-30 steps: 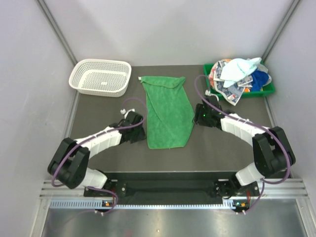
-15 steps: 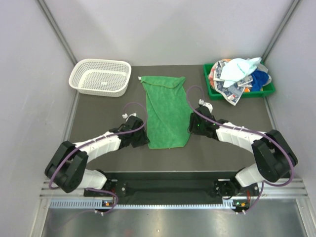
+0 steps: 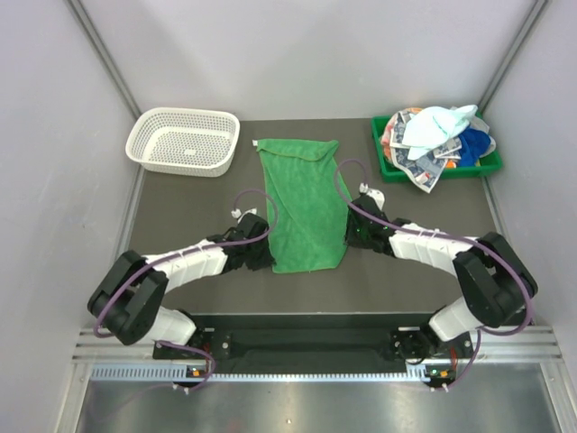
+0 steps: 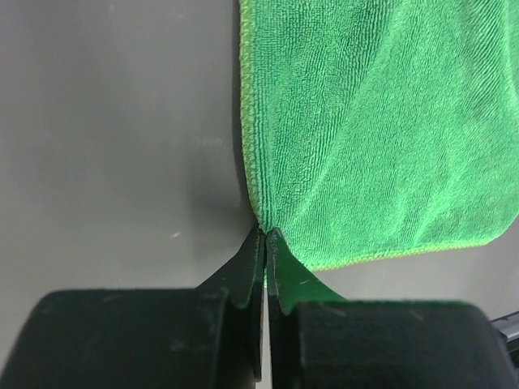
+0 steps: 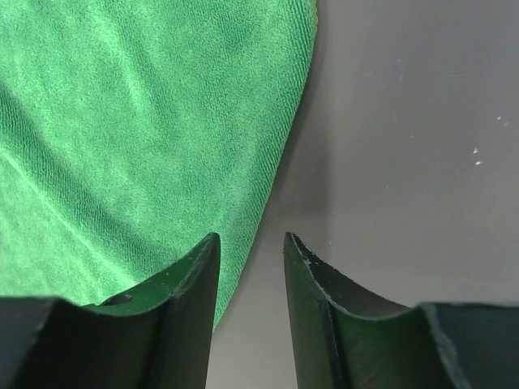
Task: Fold and stack the towels
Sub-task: Flatten out the crumpled towel
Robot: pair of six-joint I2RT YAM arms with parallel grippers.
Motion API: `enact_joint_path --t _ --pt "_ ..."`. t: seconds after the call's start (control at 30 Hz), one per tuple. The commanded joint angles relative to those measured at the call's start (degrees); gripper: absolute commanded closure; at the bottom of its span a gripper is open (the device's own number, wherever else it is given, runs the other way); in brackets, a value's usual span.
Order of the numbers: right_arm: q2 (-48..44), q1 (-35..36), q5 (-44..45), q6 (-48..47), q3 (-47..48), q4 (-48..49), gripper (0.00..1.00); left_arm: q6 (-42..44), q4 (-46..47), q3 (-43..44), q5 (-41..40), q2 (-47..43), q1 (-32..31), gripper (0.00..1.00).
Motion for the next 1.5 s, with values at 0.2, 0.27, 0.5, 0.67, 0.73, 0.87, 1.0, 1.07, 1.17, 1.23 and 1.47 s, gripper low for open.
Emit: enact_joint_path --t 0.2,0.27,0.5,0.67,0.73,0.87,1.0,1.07,1.17,1.23,1.47 --pt "4.12 1.05 0.52 0.67 4.27 2.6 0.55 1.79 -6.89 5.95 -1.13 -7.09 -0.31 1.0" --pt "4.92 1.05 0.43 0.85 5.06 3.04 0.6 2.14 -7.77 6.83 -1.13 -7.1 -0.4 1.0" --pt "2.99 1.32 3.5 -1.6 10.42 -2.57 0.91 3.02 -9.36 8.06 -0.96 -8.94 -0.31 1.0" --pt "7.28 1.76 5.44 -5.74 23.41 -10.14 0.98 3.81 -10.06 9.91 -2.54 -9.3 1.96 1.0" --pt "12.55 1.93 5.35 -7.06 31.03 -12.59 0.99 4.78 -9.01 10.26 -0.71 -8.6 5.99 1.0" --pt "23.36 2.2 4.12 -8.99 44.15 -18.21 0.83 6.1 -7.08 12.45 2.55 -3.52 13.28 1.0" --pt "27.6 2.28 3.24 -9.87 49.01 -18.49 0.54 6.62 -5.58 15.17 2.73 2.29 17.78 1.0" --pt "26.64 2.28 3.85 -9.79 47.96 -18.41 0.5 6.63 -5.31 16.41 3.35 5.46 19.11 1.0" --pt "22.69 2.28 5.52 -9.09 43.4 -17.27 0.5 5.75 -4.7 17.47 4.14 7.84 19.99 1.0" --pt "18.73 2.2 6.05 -7.51 37.78 -14.64 0.51 5.13 -3.65 17.38 4.4 8.63 20.25 1.0" --pt "14.94 0.27 0.53 -0.4 24.5 -4.8 0.64 4.52 -3.38 17.56 4.49 9.25 20.6 1.0"
